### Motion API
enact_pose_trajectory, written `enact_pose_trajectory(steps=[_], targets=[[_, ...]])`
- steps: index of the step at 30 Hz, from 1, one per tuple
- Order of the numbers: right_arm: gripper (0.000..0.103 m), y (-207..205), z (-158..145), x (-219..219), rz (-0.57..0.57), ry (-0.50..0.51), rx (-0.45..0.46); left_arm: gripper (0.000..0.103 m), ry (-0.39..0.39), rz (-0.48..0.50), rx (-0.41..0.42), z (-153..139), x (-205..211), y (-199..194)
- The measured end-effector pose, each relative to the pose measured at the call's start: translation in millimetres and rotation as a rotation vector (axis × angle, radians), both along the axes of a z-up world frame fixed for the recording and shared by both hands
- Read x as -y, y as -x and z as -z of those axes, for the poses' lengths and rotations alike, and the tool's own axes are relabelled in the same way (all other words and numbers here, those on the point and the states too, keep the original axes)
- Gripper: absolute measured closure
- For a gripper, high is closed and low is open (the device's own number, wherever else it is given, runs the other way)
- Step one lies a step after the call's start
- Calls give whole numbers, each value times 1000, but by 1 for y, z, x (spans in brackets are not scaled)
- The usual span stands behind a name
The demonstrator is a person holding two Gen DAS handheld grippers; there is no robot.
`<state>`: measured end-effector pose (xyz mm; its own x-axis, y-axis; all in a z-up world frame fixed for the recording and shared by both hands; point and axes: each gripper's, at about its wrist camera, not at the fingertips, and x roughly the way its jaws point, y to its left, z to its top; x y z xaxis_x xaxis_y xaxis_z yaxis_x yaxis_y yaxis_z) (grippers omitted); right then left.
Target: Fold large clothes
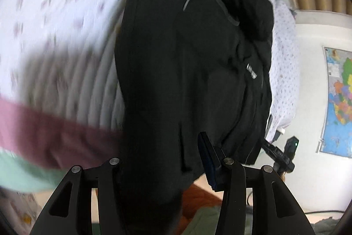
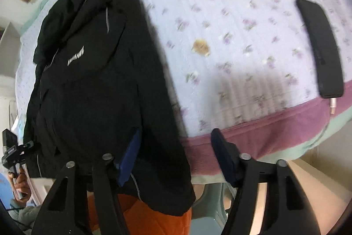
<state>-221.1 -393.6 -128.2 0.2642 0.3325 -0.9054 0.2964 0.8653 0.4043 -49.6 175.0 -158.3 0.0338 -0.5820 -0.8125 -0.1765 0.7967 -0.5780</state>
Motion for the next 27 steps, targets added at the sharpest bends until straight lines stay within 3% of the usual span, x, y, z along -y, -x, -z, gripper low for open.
enact_pose_trajectory(steps=[1, 6, 9, 13, 16, 20, 21, 23, 25, 27], targets=[[63, -2, 1, -6, -32, -44, 1, 54, 17, 7, 2, -1, 5, 6], [63, -6, -27, -28, -136, -106, 91, 54, 171, -1, 135, -41, 25, 2], [63, -14, -20, -26, -114, -97, 71, 54, 87, 25, 108, -32, 40, -17], [59, -13, 7, -30, -94, -73, -34, 54, -54, 110, 54, -11, 53, -12], [52, 7, 14, -26, -78, -99, -60, 52, -34, 88, 14, 0, 46, -3], [53, 24, 18, -38, -100, -108, -78, 52, 45, 18, -43, 15, 30, 8], [57, 24, 19, -41, -100, -103, -71, 52, 52, 13, -44, 15, 32, 9], [81, 24, 13, -42, -97, -95, -43, 53, 66, 10, -29, 11, 33, 9], [83, 13, -3, -59, -91, -96, -8, 82, 70, 16, 9, 0, 34, 9], [84, 4, -21, -67, -105, -69, 26, 86, 86, 16, 49, -13, 33, 8]])
